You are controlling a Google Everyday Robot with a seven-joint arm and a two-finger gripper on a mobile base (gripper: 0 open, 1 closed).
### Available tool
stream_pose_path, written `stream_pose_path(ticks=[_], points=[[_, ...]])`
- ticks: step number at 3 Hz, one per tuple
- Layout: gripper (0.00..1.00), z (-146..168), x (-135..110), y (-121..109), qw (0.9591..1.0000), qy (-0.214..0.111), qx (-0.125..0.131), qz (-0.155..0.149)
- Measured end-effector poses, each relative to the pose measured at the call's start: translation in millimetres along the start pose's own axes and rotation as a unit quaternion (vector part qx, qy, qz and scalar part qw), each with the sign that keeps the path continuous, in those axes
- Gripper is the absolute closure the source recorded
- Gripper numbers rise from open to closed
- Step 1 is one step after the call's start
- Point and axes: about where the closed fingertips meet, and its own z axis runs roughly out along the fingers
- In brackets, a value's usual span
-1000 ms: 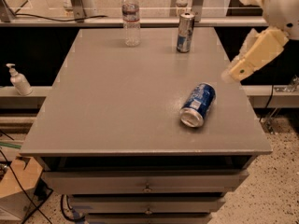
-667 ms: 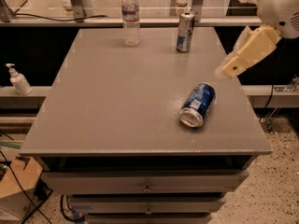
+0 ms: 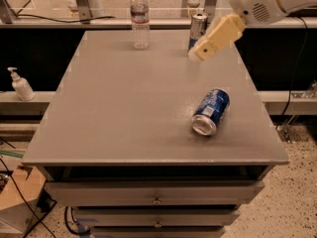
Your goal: Knock water bottle over
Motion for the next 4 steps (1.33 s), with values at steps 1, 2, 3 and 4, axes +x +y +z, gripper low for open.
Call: stream_pose_path(ticks=[1,2,3,4], points=[[0.0,42,-12,-22,0.9996,-0.023,-0.005,0.013],[0.0,84,-21,-41,0.9987,-0.039,-0.02,0.025],[0.0,122,-35,-56,0.9976,-0.052,-0.036,0.028],[0.0,126,-41,-59,0.9974,-0.057,-0.035,0.026]])
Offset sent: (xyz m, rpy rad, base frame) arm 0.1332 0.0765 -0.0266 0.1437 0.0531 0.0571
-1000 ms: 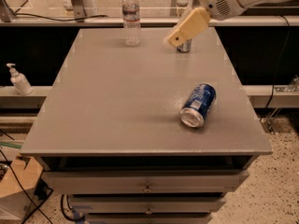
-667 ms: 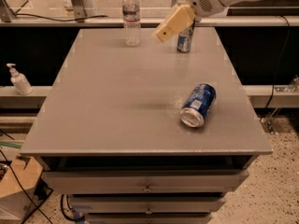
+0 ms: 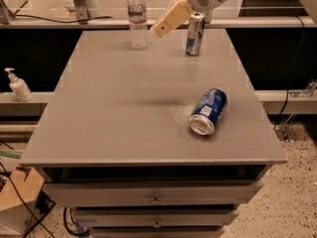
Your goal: Knock water bottle over
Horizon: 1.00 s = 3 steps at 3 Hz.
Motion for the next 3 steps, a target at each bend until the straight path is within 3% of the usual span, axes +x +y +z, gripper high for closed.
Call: stream_pose_path(ticks=[1,3], points=[[0.0,3,1,1,0.9999,-0.003,0.003,0.01],[0.0,52,-4,-19,0.997,-0.051,0.033,0.047]])
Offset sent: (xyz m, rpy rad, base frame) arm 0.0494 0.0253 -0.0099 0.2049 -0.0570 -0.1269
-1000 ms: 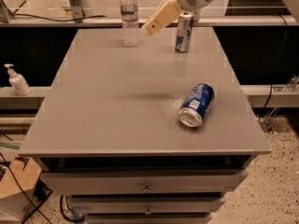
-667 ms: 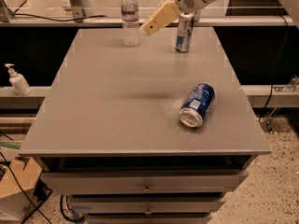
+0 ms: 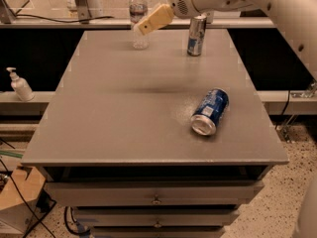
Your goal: Knock water bottle over
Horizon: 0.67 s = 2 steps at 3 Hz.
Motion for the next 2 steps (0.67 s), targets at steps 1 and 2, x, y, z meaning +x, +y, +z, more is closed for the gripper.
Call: stream_pose_path(ticks=[1,2], points=[[0.0,30,-3,-14,0.9999,-0.01,0.008,0.006],[0.0,58,-2,-21,0.9998,-0.009,0.008,0.016]])
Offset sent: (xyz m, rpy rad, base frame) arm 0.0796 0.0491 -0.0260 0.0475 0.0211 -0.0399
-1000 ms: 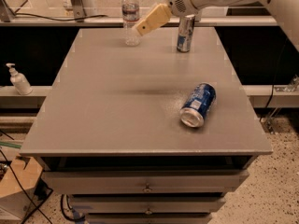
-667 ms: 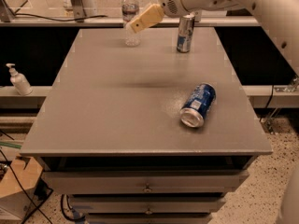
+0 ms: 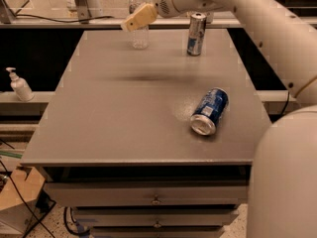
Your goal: Knock water bottle over
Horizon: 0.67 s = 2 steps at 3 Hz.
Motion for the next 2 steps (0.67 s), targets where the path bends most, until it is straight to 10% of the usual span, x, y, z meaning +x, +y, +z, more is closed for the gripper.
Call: stream_pose_path(ticks=[2], points=[[0.0,52,11,-6,0.9992,-0.004,-0.008,0.039]])
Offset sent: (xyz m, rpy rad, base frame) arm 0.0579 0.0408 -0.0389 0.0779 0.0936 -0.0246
